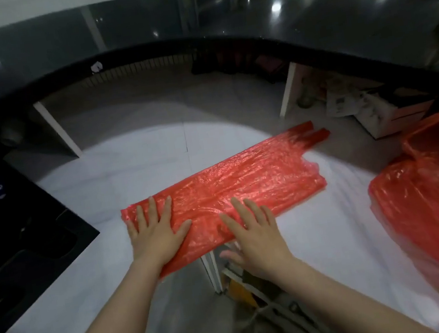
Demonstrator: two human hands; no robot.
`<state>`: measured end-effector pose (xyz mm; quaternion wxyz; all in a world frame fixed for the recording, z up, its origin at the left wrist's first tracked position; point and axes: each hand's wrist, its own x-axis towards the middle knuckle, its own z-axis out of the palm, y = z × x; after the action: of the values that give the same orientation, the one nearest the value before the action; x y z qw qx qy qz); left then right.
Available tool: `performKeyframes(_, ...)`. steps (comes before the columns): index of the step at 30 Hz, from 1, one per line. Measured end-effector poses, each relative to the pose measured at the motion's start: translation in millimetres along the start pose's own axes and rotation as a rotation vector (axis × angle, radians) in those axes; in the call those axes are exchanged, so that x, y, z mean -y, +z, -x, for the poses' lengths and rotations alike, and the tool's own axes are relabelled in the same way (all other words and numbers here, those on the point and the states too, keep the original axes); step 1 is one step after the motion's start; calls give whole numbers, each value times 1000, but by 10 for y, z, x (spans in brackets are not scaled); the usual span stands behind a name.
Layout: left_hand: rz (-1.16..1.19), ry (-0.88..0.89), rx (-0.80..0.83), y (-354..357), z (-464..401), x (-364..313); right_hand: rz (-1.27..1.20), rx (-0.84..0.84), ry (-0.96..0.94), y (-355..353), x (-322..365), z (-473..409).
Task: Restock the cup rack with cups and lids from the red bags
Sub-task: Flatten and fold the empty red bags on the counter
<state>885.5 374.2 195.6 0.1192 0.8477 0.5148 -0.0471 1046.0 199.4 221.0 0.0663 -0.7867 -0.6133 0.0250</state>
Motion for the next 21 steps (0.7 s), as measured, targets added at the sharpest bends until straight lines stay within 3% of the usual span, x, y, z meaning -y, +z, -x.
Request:
performKeyframes(2, 72, -71, 24, -1, 96, -28, 16, -21, -43, 60, 311, 86)
performKeyframes(5, 339, -139, 76, -83, 215, -146, -5, -31, 59, 131, 540, 126)
performKeyframes(10, 741, 85, -49, -180, 495, -61, 18, 22, 255, 212, 312, 259)
performKeyframes(12, 719, 275, -149, -225, 594, 68, 20, 36, 352, 213, 121, 371)
performKeyframes(15, 416, 463, -84, -205, 642, 229, 74, 55, 464, 153, -61, 527)
performKeyframes(18, 140, 465, -58, -154, 618, 285, 81, -30, 468, 119, 10, 667)
performKeyframes(21, 179, 464, -123, -186, 641, 223, 85, -94, 352, 213, 272, 754)
